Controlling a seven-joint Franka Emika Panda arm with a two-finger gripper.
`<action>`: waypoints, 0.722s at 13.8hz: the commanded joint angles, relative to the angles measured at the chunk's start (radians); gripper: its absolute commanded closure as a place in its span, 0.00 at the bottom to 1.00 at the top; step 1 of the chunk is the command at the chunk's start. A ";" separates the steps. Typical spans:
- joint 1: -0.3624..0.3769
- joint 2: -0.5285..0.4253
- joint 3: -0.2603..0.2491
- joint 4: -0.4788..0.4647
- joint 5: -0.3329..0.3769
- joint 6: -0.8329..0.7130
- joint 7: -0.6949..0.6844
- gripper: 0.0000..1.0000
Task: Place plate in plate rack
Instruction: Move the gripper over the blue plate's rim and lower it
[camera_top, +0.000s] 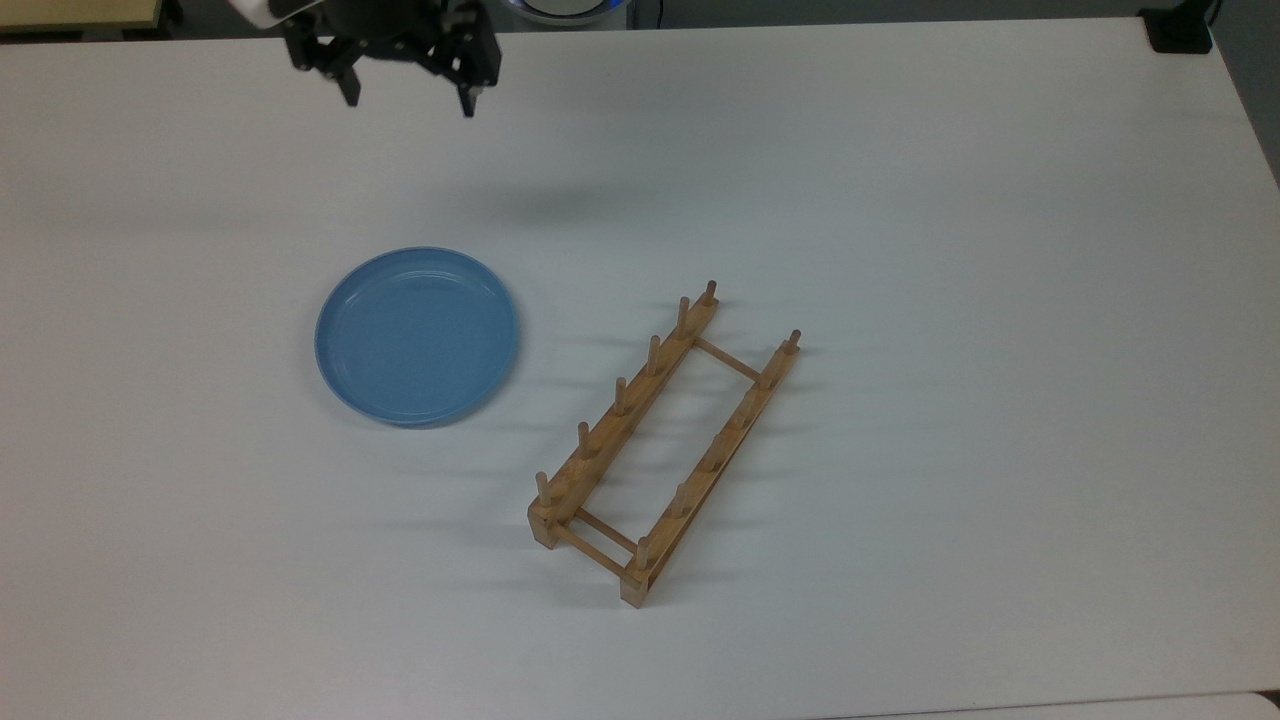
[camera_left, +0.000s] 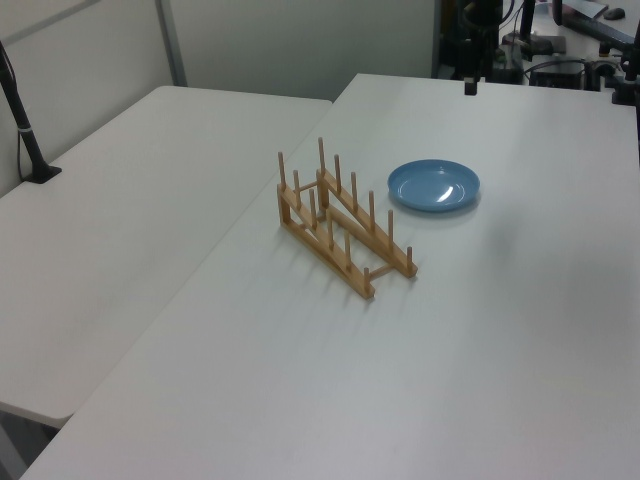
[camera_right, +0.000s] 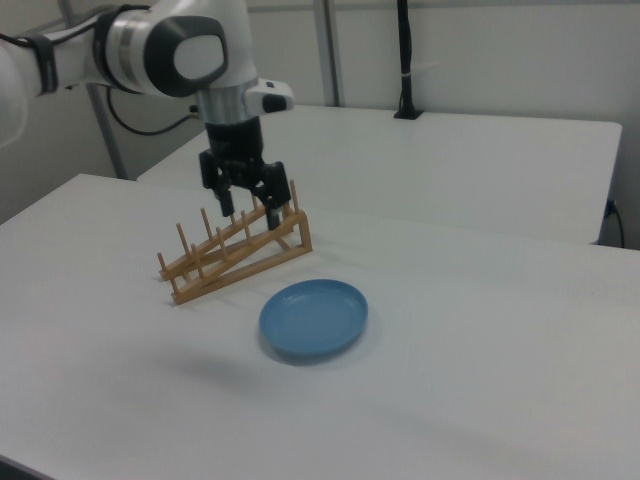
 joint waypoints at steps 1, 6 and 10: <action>-0.034 0.084 -0.006 0.025 0.020 0.097 -0.046 0.00; -0.068 0.242 -0.027 0.028 0.073 0.275 -0.173 0.03; -0.091 0.351 -0.055 0.028 0.103 0.371 -0.275 0.14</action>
